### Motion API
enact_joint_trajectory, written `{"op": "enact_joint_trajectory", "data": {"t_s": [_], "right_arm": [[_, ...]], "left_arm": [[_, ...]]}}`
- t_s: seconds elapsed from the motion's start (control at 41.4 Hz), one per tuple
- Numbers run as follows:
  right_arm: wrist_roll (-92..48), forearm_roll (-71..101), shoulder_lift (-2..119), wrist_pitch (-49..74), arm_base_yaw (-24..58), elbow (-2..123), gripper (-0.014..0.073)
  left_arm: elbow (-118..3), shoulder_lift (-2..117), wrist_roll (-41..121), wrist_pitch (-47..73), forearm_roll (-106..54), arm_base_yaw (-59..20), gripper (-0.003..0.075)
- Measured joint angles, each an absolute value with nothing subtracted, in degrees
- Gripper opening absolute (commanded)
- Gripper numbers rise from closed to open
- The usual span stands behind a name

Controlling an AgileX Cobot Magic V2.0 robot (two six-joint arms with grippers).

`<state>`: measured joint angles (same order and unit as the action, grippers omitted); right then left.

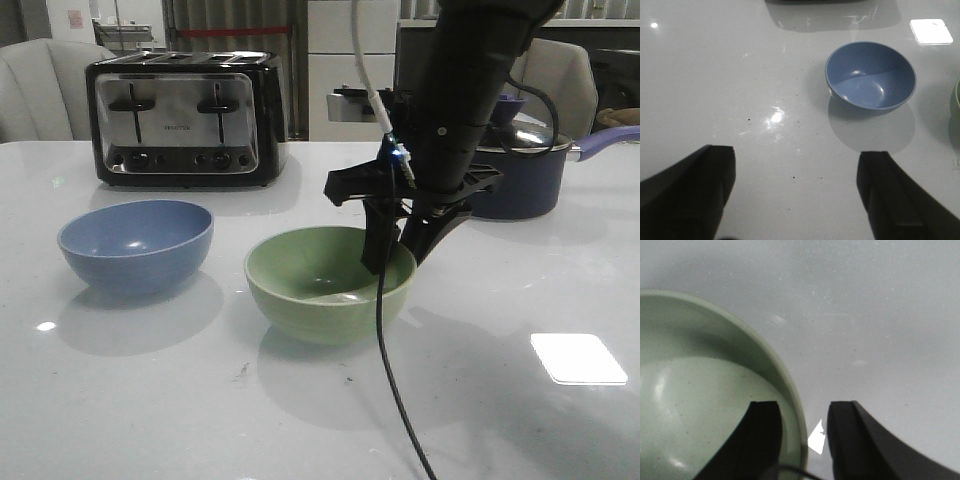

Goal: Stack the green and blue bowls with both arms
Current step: 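Slide the green bowl with the right gripper toward the table center, then open the right gripper and lift it away from the green bowl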

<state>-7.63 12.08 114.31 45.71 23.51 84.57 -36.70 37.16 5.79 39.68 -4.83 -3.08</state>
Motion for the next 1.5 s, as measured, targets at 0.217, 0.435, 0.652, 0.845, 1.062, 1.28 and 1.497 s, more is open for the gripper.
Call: {"op": "enact_joint_trajectory", "data": {"t_s": [0.217, 0.435, 0.652, 0.845, 1.062, 1.28, 1.497], "right_arm": [[-11.19, 12.19, 104.99, 41.40, 24.23, 79.71, 0.0405], [-13.48, 12.41, 88.58, 37.34, 24.99, 67.76, 0.0405], [-13.70, 12.41, 71.45, 35.79, 24.99, 55.48, 0.0405], [-13.94, 12.50, 60.44, 35.83, 24.99, 47.69, 0.0405], [-14.03, 12.50, 51.78, 36.83, 24.99, 41.75, 0.0405], [-14.03, 12.50, 48.97, 37.08, 24.99, 40.41, 0.0405], [-14.03, 12.50, 48.97, 37.08, 24.99, 40.41, 0.0405]], "left_arm": [[-36.70, 37.16, 5.79, 39.68, -4.83, -3.08, 0.0559], [-36.70, 37.16, 5.79, 39.68, -4.81, -3.08, 0.0559], [-36.70, 37.16, 5.89, 39.68, -4.71, -3.08, 0.0559], [-36.70, 37.16, 5.89, 39.68, -4.71, -3.08, 0.0559], [-36.70, 38.02, 6.62, 39.26, -4.71, -5.52, 0.0559], [-37.90, 45.13, 7.91, 37.10, -4.71, -10.38, 0.0559], [-44.37, 58.37, 8.05, 36.12, -4.71, -10.62, 0.0559]]}}
